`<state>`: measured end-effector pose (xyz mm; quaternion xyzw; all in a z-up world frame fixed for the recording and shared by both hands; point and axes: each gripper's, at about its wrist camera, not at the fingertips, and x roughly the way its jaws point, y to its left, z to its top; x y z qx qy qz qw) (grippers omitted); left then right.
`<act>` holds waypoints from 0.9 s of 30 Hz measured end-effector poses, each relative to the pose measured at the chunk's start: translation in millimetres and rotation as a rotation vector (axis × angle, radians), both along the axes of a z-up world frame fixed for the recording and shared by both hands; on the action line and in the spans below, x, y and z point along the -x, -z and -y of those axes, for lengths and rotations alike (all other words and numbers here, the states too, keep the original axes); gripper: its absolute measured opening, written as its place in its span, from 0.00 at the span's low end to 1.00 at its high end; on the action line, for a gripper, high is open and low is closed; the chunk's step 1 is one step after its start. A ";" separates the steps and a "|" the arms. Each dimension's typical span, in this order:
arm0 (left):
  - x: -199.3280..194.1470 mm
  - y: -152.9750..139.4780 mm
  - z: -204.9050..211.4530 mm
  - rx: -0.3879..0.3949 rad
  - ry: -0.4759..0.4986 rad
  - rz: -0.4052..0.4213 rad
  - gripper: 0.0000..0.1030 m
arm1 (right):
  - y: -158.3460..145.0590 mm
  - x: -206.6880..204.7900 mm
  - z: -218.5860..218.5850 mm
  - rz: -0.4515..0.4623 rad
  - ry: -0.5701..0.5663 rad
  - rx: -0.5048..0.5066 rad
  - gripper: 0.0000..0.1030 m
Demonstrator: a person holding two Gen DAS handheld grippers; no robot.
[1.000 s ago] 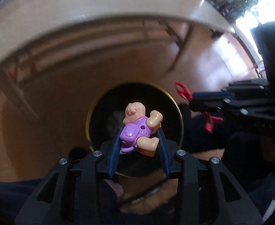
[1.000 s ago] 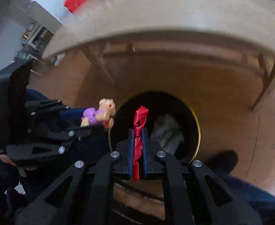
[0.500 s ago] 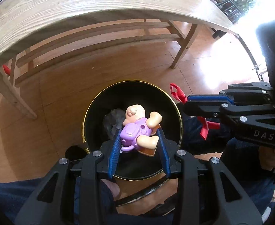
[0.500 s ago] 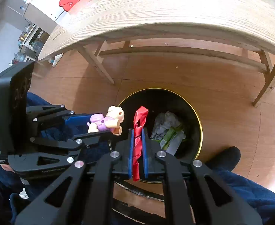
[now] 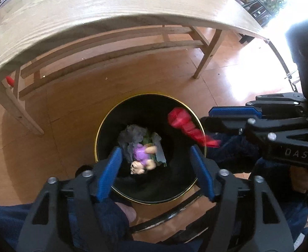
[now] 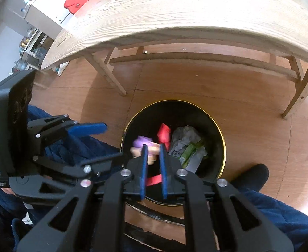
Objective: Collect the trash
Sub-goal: 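Carry the toy and ribbon over the black bin and open both tools, then grasp the green plastic piece with the left tool while the right tool grasps the white cigarette box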
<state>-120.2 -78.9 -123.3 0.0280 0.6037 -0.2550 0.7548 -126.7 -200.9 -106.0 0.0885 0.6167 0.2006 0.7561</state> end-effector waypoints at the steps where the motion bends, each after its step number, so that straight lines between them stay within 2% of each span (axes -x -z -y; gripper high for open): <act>1: -0.5 0.0 -0.8 0.003 -0.003 -0.002 0.65 | -0.9 -0.4 1.8 0.005 0.012 -0.002 0.59; 2: -1.3 0.4 -1.6 0.005 -0.008 -0.006 0.65 | -2.9 -0.6 3.5 0.016 0.021 -0.005 0.73; 12: -3.1 -4.5 -4.7 0.013 -0.022 0.013 0.65 | -12.1 -3.8 3.3 0.051 0.033 -0.001 0.73; 14: -3.4 -11.1 -6.6 0.021 -0.032 0.042 0.65 | -19.4 -3.5 3.8 0.089 0.037 0.005 0.73; 18: -15.4 -34.7 -17.0 0.055 -0.081 0.097 0.66 | -53.3 -13.7 7.4 0.219 0.056 0.036 0.73; 22: -53.1 -71.8 -29.9 0.058 -0.144 0.177 0.72 | -90.7 -55.2 14.9 0.323 0.096 0.066 0.74; 24: -77.7 -90.2 -34.3 0.045 -0.166 0.237 0.82 | -107.6 -85.8 18.5 0.373 0.127 0.091 0.80; 27: -125.4 -115.2 -40.3 -0.038 -0.225 0.368 0.89 | -122.1 -136.5 23.0 0.413 0.167 0.111 0.81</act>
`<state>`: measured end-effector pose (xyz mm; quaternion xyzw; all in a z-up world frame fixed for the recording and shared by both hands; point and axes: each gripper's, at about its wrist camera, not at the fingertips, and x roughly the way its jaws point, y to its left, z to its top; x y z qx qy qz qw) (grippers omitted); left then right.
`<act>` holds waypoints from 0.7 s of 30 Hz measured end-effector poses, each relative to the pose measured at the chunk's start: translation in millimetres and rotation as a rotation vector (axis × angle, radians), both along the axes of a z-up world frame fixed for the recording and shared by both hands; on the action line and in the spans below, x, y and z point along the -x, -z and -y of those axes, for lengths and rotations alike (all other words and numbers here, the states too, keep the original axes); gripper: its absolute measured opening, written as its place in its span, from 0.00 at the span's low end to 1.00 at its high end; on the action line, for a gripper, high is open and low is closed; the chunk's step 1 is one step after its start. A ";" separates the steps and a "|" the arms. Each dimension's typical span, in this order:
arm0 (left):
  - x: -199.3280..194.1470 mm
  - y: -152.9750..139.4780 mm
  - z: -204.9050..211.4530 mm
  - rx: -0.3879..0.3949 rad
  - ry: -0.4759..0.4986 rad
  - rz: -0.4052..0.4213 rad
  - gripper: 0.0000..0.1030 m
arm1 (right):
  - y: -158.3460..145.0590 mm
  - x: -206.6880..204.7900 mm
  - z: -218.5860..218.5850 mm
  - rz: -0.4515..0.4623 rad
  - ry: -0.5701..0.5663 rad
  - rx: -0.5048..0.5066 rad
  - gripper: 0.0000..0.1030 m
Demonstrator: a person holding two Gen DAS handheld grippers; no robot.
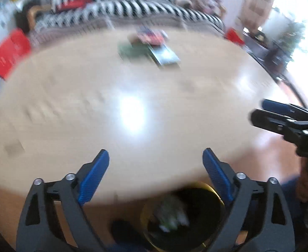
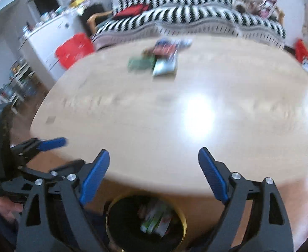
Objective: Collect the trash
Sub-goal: 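Grasp the green plastic piece with the left tool while the right tool grasps the white cigarette box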
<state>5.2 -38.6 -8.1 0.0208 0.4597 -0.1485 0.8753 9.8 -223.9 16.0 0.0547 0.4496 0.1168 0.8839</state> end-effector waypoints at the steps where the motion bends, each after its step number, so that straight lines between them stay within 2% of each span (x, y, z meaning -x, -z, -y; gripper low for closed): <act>1: -22.4 -5.9 -0.6 -0.031 -0.013 0.039 0.90 | -2.3 -18.5 0.6 0.009 0.010 0.001 0.81; 4: -81.3 -9.1 1.0 -0.088 -0.012 0.064 0.90 | 4.5 -73.8 0.0 -0.008 0.008 -0.005 0.83; 7: -135.0 -1.3 3.7 -0.106 0.042 0.082 0.90 | 20.9 -117.8 -1.5 -0.020 0.010 -0.007 0.83; 9: -172.0 9.9 7.2 -0.115 0.095 0.057 0.90 | 31.5 -136.3 -4.3 -0.016 -0.001 0.022 0.83; 12: -205.6 22.9 9.3 -0.132 0.105 0.068 0.90 | 49.2 -154.6 -2.6 -0.018 0.009 0.049 0.83; 13: -216.7 26.9 7.7 -0.108 0.111 0.069 0.90 | 54.7 -161.6 -1.7 -0.029 0.011 0.036 0.83; 15: -228.5 31.9 9.8 -0.070 0.131 0.065 0.90 | 59.9 -168.1 -4.6 -0.029 0.005 0.028 0.83; 19: -250.2 45.8 23.9 -0.108 0.169 0.074 0.90 | 70.7 -186.2 -18.1 -0.028 -0.007 0.074 0.83; 21: -256.4 50.4 27.1 -0.089 0.180 0.075 0.88 | 79.3 -196.9 -21.5 -0.045 -0.001 0.089 0.83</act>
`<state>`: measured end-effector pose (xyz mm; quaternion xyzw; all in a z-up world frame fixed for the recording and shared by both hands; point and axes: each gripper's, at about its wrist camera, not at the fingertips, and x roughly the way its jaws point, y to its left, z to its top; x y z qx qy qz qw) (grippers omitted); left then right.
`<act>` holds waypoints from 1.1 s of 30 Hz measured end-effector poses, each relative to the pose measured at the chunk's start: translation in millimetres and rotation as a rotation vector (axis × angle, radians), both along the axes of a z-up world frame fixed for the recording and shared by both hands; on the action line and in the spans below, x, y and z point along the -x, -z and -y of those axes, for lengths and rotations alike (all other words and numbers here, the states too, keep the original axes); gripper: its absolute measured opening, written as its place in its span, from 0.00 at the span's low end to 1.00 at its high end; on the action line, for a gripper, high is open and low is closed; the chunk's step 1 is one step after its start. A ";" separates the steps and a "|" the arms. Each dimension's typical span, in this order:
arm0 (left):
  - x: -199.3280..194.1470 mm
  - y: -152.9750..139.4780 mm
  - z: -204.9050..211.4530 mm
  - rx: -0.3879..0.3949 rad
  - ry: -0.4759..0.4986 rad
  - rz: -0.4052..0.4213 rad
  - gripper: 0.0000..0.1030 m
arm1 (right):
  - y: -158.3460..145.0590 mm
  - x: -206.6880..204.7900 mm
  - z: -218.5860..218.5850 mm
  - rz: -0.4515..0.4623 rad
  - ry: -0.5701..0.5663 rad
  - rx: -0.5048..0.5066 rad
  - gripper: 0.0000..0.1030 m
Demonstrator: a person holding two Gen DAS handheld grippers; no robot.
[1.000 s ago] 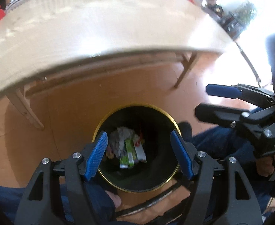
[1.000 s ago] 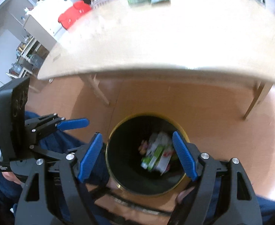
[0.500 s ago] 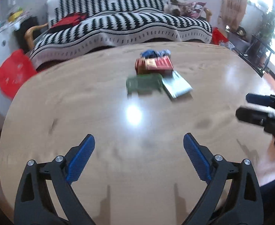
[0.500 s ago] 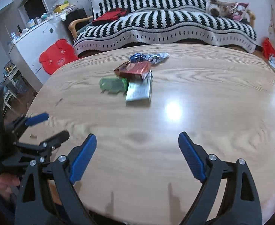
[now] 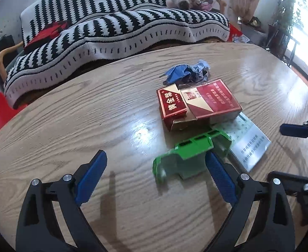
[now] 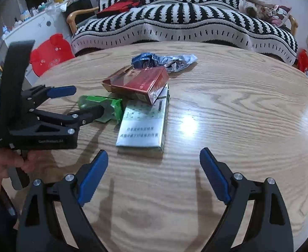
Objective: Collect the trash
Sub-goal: 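Grasp the green plastic piece with the left tool while the right tool grasps the white cigarette box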
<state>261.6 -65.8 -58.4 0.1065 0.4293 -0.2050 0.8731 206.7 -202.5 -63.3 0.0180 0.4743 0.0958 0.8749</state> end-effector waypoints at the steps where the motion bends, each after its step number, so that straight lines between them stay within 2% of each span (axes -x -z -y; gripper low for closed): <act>1: -0.2 1.4 0.7 0.012 0.008 -0.002 0.86 | 4.6 -5.1 -1.6 -0.008 0.006 0.004 0.83; 3: -0.4 4.0 4.9 0.009 0.033 -0.001 0.66 | 7.1 -11.6 -9.0 0.016 -0.003 0.041 0.84; 4: 0.6 5.3 6.5 0.001 0.044 0.002 0.62 | 8.5 -15.2 -13.7 0.017 -0.011 0.060 0.84; 6: 3.4 3.4 5.9 0.024 0.055 -0.003 0.36 | 10.4 -20.0 -20.7 0.029 -0.015 0.076 0.85; 8: 4.9 1.4 3.6 0.024 0.048 -0.012 0.27 | 12.3 -23.4 -27.7 0.041 -0.022 0.106 0.84; 10: 9.0 -2.2 -0.4 0.042 0.042 -0.013 0.12 | 12.9 -27.7 -31.3 0.043 -0.022 0.116 0.84; 14: 19.5 -11.7 -11.2 0.065 0.004 -0.013 0.12 | 13.4 -39.3 -36.9 0.051 -0.021 0.119 0.83; 16: 27.9 -15.4 -16.0 0.050 -0.015 0.000 0.12 | 10.6 -39.3 -38.1 0.066 -0.030 0.117 0.71; 17: 32.7 -16.9 -19.2 0.052 -0.027 -0.001 0.12 | 8.3 -37.8 -37.3 0.063 -0.028 0.117 0.58; 24: 81.2 -28.6 -29.0 0.065 -0.090 -0.018 0.12 | -6.3 5.3 -25.0 0.018 -0.037 0.048 0.57; 33: 173.0 -46.0 -18.6 0.070 -0.127 -0.056 0.12 | -34.9 119.2 3.1 0.021 -0.067 0.035 0.57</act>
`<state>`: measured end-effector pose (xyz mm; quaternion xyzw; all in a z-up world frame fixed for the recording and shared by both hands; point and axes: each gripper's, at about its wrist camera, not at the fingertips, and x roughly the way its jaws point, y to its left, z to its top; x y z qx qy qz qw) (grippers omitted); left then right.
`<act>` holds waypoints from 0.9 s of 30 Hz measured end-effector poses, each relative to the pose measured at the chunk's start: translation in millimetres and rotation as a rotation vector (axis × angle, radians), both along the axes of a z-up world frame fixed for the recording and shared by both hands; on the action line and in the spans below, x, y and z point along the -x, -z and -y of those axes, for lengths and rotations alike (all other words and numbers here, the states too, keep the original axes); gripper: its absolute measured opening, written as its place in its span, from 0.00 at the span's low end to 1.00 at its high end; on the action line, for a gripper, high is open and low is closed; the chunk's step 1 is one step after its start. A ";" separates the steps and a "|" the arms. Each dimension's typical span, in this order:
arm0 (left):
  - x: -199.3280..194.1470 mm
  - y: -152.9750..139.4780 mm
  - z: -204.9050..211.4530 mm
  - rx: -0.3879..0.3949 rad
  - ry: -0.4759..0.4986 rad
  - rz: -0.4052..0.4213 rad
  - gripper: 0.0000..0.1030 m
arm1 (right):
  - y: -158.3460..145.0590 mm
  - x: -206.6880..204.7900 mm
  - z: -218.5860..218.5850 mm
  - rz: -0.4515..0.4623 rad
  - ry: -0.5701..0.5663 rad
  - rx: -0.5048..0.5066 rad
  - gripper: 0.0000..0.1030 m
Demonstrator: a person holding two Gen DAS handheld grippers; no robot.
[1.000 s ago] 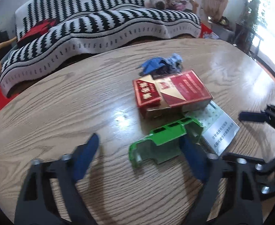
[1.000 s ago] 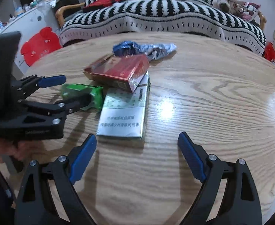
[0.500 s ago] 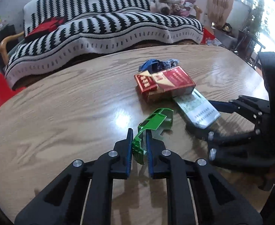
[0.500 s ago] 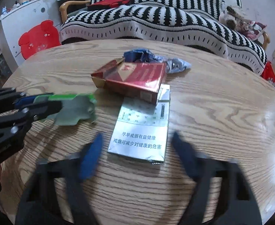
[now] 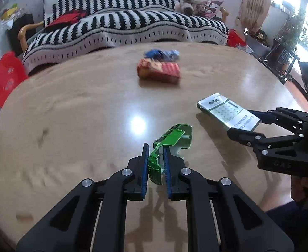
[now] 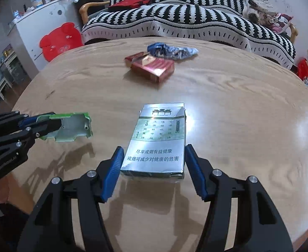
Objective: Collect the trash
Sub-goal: 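Grasp the green plastic piece with the left tool while the right tool grasps the white cigarette box, then carry the green piece and white box over the bin and release both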
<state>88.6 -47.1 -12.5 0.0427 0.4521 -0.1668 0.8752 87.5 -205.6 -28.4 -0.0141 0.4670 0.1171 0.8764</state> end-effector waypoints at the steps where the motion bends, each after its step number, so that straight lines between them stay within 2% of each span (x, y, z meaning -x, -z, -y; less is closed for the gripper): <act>1: 14.6 -0.5 2.0 0.005 0.000 -0.006 0.12 | -1.9 12.4 3.0 0.000 -0.003 -0.005 0.57; 6: 79.3 -6.7 11.4 0.008 0.009 0.023 0.12 | -21.3 83.3 16.6 0.061 -0.010 -0.040 0.57; 10: 125.4 -6.4 11.9 0.009 0.002 0.063 0.12 | -28.9 132.3 21.5 0.074 -0.028 -0.080 0.57; 14: 153.7 -0.7 11.3 0.038 0.004 0.045 0.12 | -31.5 174.2 23.8 0.075 -0.042 -0.124 0.57; 20: 192.5 19.7 11.8 0.052 0.039 -0.010 0.12 | -18.0 222.5 16.7 0.041 -0.067 -0.148 0.57; 27: 227.7 63.7 20.1 0.052 0.099 -0.163 0.12 | 17.1 258.1 15.5 -0.087 -0.068 -0.173 0.57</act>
